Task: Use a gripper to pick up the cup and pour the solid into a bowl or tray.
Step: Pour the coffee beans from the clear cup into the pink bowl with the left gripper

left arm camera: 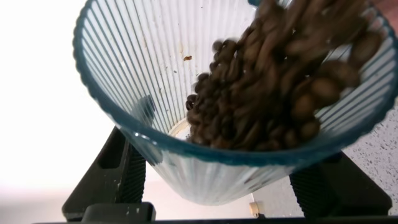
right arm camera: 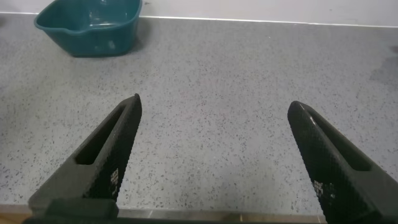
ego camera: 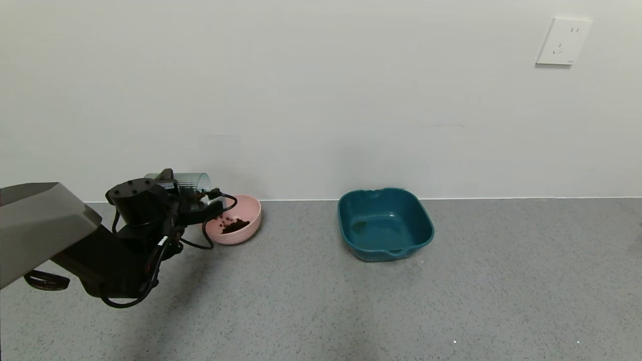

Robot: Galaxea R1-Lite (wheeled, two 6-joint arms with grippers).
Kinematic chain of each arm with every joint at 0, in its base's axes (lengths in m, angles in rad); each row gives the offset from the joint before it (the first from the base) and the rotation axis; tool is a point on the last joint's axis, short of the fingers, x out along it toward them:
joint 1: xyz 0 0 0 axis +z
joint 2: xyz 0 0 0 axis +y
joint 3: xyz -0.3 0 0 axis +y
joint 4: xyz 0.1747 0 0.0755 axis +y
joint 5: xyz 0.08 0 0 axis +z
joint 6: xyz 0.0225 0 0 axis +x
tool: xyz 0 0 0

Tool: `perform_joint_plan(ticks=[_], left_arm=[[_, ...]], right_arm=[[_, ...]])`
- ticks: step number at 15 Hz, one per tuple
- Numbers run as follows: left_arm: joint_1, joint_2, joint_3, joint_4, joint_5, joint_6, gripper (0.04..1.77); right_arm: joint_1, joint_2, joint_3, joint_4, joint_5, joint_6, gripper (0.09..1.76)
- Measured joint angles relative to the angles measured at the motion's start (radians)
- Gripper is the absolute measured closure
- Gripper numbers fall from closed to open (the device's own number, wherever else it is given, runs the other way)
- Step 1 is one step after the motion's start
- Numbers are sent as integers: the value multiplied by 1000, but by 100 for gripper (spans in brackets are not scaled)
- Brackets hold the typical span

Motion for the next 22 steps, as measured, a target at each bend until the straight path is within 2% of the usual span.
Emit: perform_joint_plan(ticks=[22], left_arm=[[0, 3, 10, -2, 0, 4, 52]], right_arm=[[0, 0, 0, 0, 0, 0, 14]])
